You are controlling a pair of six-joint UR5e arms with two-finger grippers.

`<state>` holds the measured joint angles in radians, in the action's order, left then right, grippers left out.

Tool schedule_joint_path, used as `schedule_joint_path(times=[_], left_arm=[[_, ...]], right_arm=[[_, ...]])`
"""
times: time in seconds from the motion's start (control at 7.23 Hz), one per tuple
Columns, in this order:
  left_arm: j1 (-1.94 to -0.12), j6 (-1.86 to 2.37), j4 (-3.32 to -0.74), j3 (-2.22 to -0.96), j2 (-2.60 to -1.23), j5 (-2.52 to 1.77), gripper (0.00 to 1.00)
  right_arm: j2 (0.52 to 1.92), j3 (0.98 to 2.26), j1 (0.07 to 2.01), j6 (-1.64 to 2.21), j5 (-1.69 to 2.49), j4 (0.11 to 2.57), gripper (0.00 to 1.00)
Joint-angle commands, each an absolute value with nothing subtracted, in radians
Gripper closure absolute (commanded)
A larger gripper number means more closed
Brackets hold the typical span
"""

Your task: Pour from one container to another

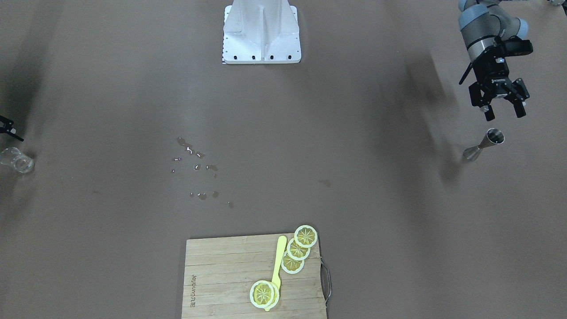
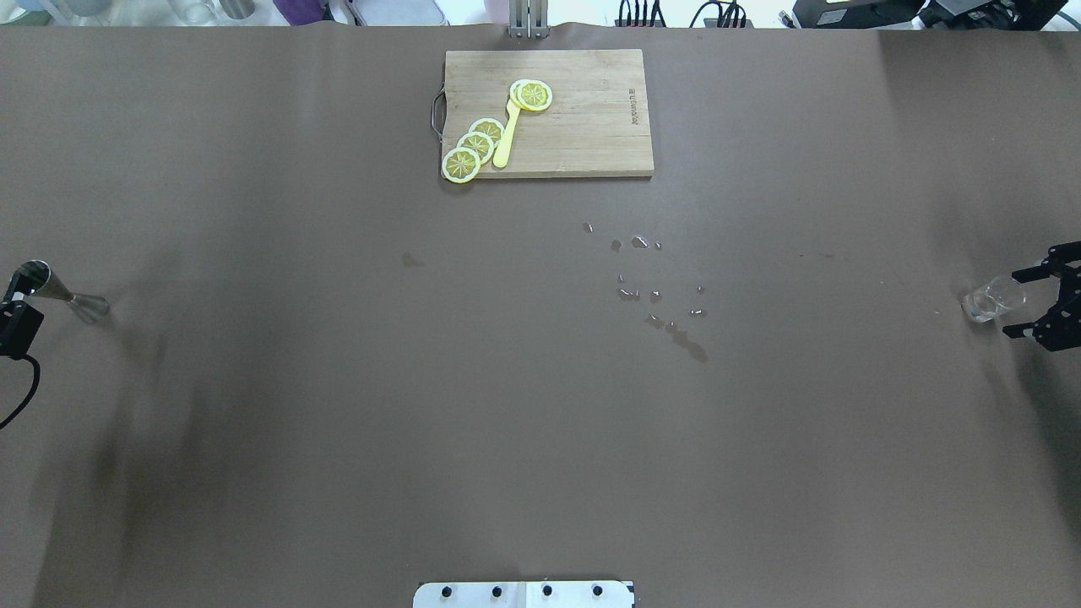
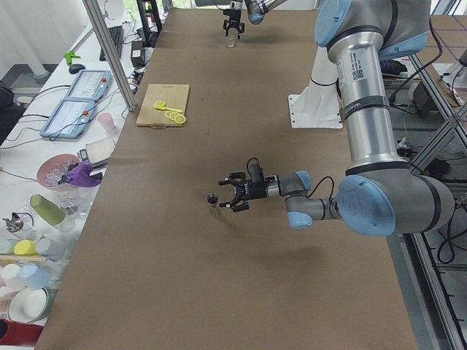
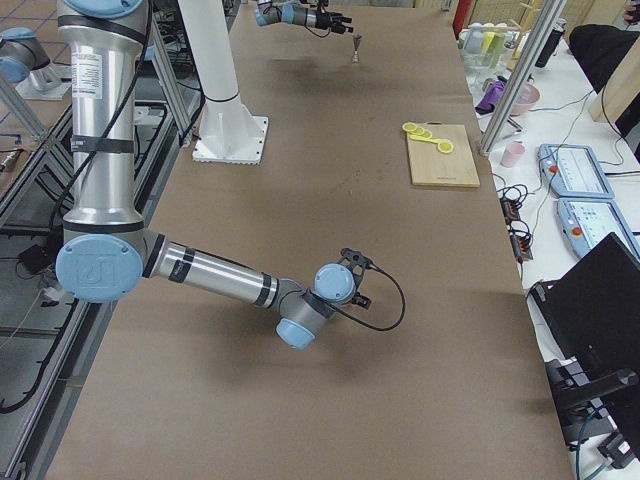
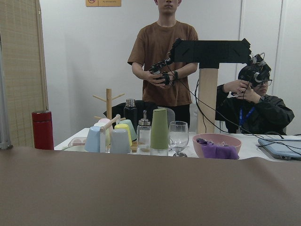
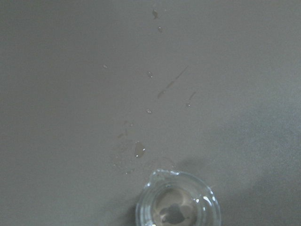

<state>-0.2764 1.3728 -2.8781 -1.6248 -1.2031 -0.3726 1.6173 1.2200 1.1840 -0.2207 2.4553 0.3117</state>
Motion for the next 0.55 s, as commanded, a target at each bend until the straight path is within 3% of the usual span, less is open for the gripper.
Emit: schedule_joint_path(times=[0.0, 0.42], left_arm=[[-0.317, 1.373, -2.843, -1.615, -1.239, -0.405, 0.03], [-0.363, 1.373, -2.790, -1.559, -1.319, -0.422, 0.02]], right_arm=[[1.599, 1.192, 1.175, -0.218, 2.419, 0.293, 0.00], [1.583, 1.180, 1.169, -0.163, 2.399, 0.260, 0.00]])
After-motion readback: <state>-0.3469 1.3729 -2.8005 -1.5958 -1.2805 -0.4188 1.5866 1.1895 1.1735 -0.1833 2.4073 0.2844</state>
